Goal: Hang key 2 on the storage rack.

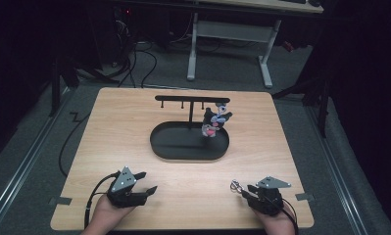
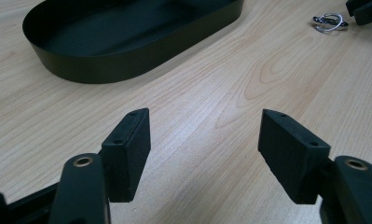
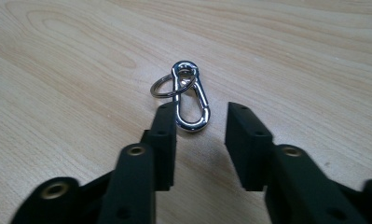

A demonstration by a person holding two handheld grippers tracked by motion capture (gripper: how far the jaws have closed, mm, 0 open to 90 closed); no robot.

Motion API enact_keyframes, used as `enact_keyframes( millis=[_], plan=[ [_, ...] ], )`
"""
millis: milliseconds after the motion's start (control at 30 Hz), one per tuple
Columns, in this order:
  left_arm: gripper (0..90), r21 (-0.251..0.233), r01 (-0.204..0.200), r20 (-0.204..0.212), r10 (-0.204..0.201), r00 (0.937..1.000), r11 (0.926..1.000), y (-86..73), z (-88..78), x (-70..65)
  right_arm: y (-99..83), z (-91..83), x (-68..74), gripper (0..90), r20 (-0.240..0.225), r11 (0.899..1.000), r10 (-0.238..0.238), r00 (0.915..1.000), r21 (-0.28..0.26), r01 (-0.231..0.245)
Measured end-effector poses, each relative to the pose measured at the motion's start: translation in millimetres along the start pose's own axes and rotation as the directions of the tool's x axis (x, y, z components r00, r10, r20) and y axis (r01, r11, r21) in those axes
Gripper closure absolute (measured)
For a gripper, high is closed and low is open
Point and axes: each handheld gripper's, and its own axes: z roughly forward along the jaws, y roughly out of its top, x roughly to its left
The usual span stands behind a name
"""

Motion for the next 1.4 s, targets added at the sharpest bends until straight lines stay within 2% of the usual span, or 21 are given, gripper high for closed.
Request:
enact_keyframes(
  millis=[100,200,433,700,833,933,1067,1167,1267,1400],
  plan=[
    [34.9,-0.001,0.003,-0.001,-0.003,1.0000,1.0000,-0.6,-1.4,0.8,1.3,4.3,3.4,52.5,0.013,0.999,-0.030,0.9995,0.016,0.029],
    [35.0,-0.004,0.006,-0.005,-0.006,1.0000,1.0000,-1.5,-3.3,1.7,3.3,7.4,7.4,47.9,0.040,0.999,-0.050,0.9980,0.021,0.049],
    [35.1,-0.003,0.023,-0.022,-0.024,0.9995,0.9997,-7.1,-12.3,3.1,10.5,16.2,8.6,47.4,0.048,0.997,-0.073,0.9962,0.015,0.072],
    [35.2,-0.003,0.054,-0.067,-0.055,0.9963,0.9985,-18.5,-28.2,4.7,25.1,24.3,10.4,48.6,0.018,0.995,-0.097,0.9951,-0.011,0.097],
    [35.3,-0.008,0.069,-0.082,-0.070,0.9942,0.9976,-22.8,-35.5,6.5,30.2,26.9,14.2,45.9,-0.001,0.994,-0.108,0.9942,-0.019,0.108],
    [35.3,-0.013,0.077,-0.080,-0.078,0.9937,0.9969,-23.0,-36.5,7.8,32.0,30.8,17.8,42.4,0.004,0.993,-0.120,0.9928,-0.011,0.120],
    [35.2,-0.010,0.062,-0.065,-0.063,0.9959,0.9980,-19.0,-31.3,6.4,29.0,27.1,18.8,41.6,0.008,0.992,-0.123,0.9924,-0.010,0.123],
    [35.2,-0.003,0.054,-0.050,-0.054,0.9973,0.9986,-15.9,-25.9,4.0,24.5,18.8,17.3,41.0,0.003,0.994,-0.106,0.9944,-0.009,0.106],
    [35.2,0.001,0.044,-0.041,-0.044,0.9982,0.9990,-14.0,-22.4,1.3,23.4,11.3,12.7,41.0,-0.014,0.997,-0.079,0.9968,0.011,0.079],
    [35.2,0.005,0.032,-0.038,-0.032,0.9988,0.9995,-12.1,-19.7,0.4,23.9,4.5,4.9,41.6,-0.028,0.996,-0.075,0.9968,0.054,0.076]
  ],
)
